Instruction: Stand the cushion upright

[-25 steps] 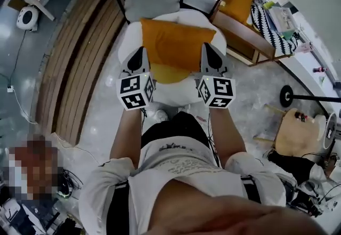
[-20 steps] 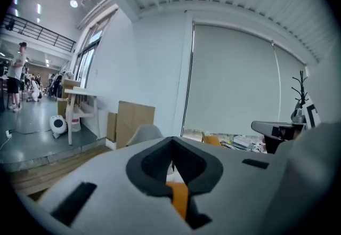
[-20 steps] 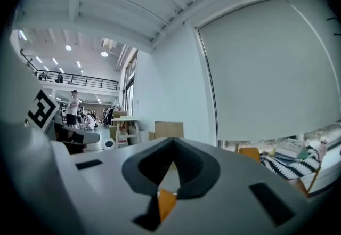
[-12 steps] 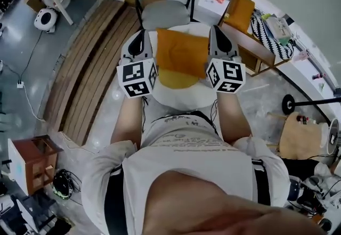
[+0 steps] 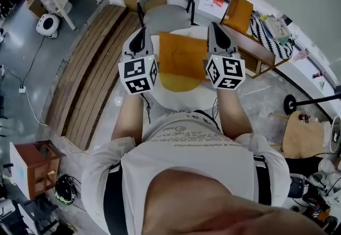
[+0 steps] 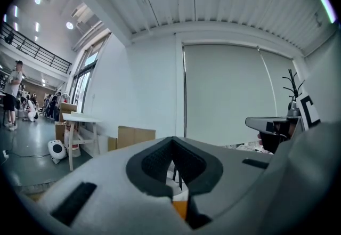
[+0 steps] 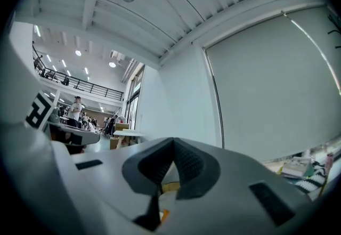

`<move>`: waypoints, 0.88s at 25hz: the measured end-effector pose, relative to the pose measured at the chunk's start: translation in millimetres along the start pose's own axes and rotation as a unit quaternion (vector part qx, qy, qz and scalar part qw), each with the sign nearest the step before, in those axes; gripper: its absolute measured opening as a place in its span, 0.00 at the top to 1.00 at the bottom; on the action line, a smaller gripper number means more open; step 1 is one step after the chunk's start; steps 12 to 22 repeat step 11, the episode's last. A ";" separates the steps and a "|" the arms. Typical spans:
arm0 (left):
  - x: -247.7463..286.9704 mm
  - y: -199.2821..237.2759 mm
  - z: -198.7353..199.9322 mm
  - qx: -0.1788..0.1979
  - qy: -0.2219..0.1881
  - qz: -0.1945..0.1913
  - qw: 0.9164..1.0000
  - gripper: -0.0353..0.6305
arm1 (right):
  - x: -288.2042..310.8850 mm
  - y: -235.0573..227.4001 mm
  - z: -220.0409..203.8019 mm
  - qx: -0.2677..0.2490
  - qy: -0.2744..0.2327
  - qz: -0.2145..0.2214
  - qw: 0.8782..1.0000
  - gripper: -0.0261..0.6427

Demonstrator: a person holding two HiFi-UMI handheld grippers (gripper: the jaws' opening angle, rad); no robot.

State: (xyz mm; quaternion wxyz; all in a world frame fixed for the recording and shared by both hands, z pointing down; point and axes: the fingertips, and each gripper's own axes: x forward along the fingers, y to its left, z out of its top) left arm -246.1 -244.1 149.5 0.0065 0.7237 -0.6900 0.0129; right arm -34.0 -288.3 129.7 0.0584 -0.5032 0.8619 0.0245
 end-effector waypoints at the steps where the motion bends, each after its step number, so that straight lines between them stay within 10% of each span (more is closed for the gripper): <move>1: -0.3 0.3 1.0 -0.001 -0.001 -0.001 1.000 0.91 | -0.1 1.4 -0.4 0.004 0.001 0.001 1.000 0.92; 22: -4.3 4.8 -5.7 -0.009 0.006 -0.008 1.000 0.91 | -2.6 10.3 -10.1 0.001 0.015 0.000 1.000 0.92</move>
